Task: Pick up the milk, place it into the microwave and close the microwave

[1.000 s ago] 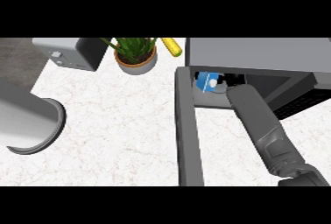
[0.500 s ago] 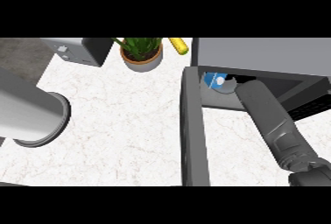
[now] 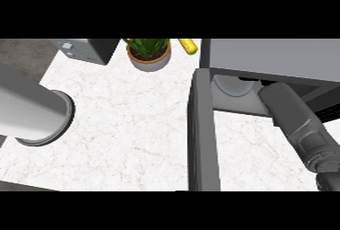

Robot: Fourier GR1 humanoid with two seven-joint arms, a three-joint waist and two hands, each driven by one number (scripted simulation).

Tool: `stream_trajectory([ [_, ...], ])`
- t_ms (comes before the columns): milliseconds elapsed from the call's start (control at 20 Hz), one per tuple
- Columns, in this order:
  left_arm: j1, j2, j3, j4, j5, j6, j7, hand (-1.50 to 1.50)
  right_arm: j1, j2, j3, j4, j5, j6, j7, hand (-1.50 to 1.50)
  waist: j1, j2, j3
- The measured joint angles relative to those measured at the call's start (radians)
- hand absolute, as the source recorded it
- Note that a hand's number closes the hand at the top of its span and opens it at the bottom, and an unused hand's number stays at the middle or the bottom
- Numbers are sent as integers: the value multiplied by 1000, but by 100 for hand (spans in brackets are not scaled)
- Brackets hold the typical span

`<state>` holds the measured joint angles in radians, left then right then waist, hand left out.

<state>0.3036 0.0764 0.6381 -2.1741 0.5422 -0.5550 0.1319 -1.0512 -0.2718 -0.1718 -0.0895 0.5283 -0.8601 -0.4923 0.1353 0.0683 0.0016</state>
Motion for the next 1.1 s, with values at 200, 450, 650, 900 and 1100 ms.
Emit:
stream_trajectory([
  [200, -20, 9, -3, 11, -25, 4, -1, -150, -13, 1, 7, -8, 8, 27, -34, -150, 1, 1, 3],
  [450, -31, 15, -29, 32, -49, -26, -9, -150, -29, 13, 4, -13, 5, 78, -73, -150, 3, 0, 6],
  [650, -39, 16, -60, 39, -64, -49, -7, -150, -34, 24, -10, -19, -12, 144, -120, -150, -2, 0, 9],
  [900, -54, 10, -101, 55, -70, -78, -13, -150, -40, 48, -54, -26, -61, 237, -165, -150, -8, -2, 9],
  [1100, -60, 9, -134, 60, -77, -105, -14, -150, -36, 65, -96, -30, -107, 323, -200, -150, -21, -10, 7],
])
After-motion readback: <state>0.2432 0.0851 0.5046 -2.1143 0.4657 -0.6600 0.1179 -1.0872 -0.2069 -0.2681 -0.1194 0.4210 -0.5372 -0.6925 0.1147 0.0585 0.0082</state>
